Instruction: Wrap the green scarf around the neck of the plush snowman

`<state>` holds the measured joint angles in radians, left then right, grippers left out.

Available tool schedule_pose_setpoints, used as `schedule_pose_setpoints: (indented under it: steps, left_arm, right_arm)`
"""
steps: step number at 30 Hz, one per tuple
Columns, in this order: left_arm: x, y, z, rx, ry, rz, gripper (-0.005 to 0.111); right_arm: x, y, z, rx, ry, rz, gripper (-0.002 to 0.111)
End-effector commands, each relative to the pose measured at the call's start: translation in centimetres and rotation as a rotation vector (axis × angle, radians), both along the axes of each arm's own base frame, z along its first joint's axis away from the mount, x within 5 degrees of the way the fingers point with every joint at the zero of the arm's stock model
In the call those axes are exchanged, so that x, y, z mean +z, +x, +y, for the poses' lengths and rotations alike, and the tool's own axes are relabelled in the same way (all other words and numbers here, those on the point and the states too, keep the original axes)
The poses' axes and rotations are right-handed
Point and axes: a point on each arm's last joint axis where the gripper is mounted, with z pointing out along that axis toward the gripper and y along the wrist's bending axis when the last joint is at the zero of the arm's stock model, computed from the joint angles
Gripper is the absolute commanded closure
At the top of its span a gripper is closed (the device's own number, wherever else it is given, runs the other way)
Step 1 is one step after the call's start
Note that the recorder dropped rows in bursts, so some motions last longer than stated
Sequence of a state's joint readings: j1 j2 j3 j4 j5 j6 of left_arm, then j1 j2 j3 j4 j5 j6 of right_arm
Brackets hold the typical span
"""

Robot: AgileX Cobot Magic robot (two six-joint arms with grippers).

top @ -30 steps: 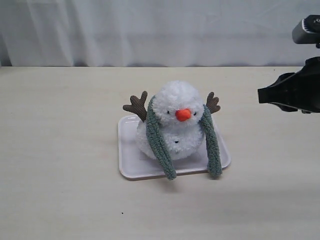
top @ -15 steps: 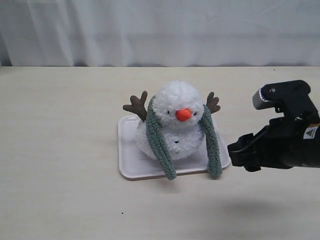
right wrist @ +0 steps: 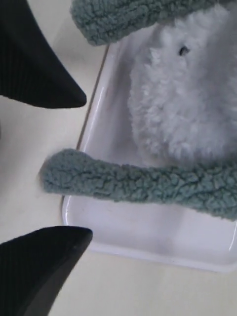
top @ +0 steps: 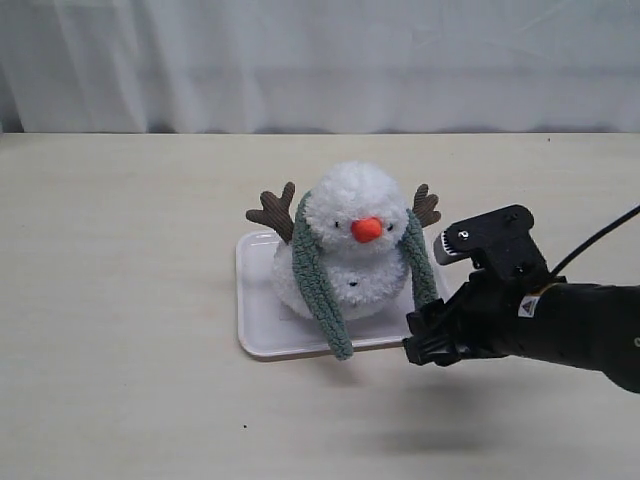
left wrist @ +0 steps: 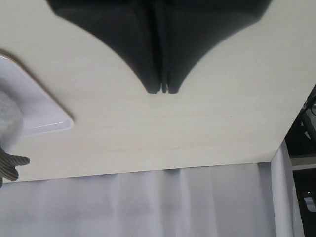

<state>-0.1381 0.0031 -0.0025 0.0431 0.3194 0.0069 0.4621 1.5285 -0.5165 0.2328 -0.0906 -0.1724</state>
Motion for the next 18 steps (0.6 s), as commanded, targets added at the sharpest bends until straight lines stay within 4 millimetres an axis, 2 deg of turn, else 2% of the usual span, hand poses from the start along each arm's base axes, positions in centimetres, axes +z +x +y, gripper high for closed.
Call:
schedule_pose_setpoints:
  steps: [1, 4, 6, 14, 18]
  left_arm:
    - [0.0, 0.0, 0.0, 0.002, -0.006, -0.010, 0.107]
    - [0.0, 0.0, 0.0, 0.002, -0.006, -0.010, 0.107]
    - [0.0, 0.0, 0.0, 0.002, -0.006, -0.010, 0.107]
    - [0.0, 0.0, 0.0, 0.002, -0.006, -0.010, 0.107]
    - [0.0, 0.0, 0.0, 0.002, -0.006, -0.010, 0.107]
  right_arm:
    - [-0.6, 1.3, 0.5, -0.030, 0.016, -0.030, 0.044]
    - [-1.3, 1.7, 0.6, -0.041, 0.015, -0.017, 0.046]
    - [-1.7, 1.9, 0.7, -0.057, 0.023, -0.013, 0.053]
    - [-2.2, 1.8, 0.8, -0.081, 0.040, 0.011, 0.105]
    - [-2.2, 1.8, 0.8, -0.090, 0.046, 0.022, 0.104]
